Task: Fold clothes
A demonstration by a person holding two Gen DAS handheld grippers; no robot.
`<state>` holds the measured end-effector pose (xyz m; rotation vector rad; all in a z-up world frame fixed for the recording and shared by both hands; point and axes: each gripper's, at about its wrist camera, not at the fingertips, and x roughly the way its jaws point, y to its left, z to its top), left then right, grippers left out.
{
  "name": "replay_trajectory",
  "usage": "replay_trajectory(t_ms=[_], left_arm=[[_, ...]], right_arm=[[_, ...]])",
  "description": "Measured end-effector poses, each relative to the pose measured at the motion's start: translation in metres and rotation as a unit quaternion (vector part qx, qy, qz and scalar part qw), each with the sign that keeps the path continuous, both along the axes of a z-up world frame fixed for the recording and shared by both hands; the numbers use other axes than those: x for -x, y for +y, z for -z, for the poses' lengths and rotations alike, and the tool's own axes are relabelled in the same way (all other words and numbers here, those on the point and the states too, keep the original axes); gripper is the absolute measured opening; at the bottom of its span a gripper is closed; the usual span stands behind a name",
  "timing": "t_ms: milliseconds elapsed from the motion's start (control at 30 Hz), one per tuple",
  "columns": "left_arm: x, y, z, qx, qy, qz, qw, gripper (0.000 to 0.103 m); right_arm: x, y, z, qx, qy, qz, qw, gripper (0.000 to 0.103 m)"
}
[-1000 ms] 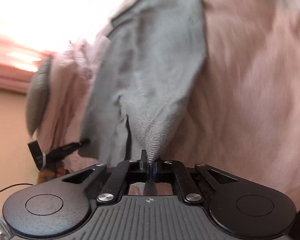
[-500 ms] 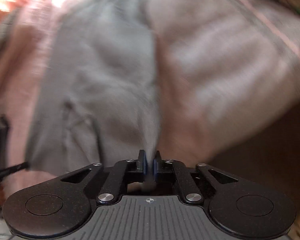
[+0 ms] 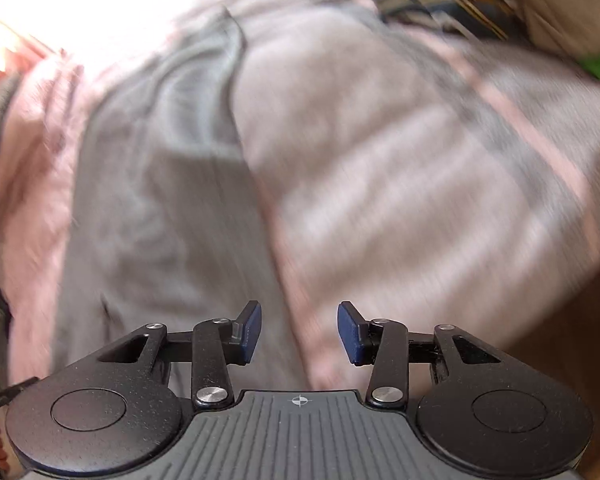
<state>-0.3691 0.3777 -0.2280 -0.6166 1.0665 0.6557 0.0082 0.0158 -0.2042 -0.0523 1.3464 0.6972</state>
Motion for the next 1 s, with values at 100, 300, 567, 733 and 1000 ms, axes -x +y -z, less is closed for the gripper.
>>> replay_trajectory(t_ms=[100,300,567,733,1000], left_arm=[[-0.045,0.030,-0.004,-0.017,-0.024,0.031,0.9991,0.028],[-0.144,0.116,0.004,-0.043,-0.051,0.087,0.9940,0.033],[-0.278,0.230,0.028,-0.064,-0.083,0.123,0.9868,0.049],[-0.349,0.288,0.050,-0.087,-0.088,0.126,0.9843,0.064],[-0.408,0.327,0.111,-0.061,-0.051,0.121,0.9894,0.064]], right_arm=[[-0.024,0.032,-0.002,-0.027,-0.019,0.003,0.999,0.040],[-0.074,0.109,-0.003,-0.054,-0.067,-0.001,0.996,0.040],[-0.165,0.208,0.028,-0.079,-0.094,-0.012,0.992,0.048],[-0.220,0.272,0.058,-0.091,-0.107,-0.044,0.989,0.049],[-0.289,0.344,0.112,-0.068,-0.099,-0.058,0.991,0.050]])
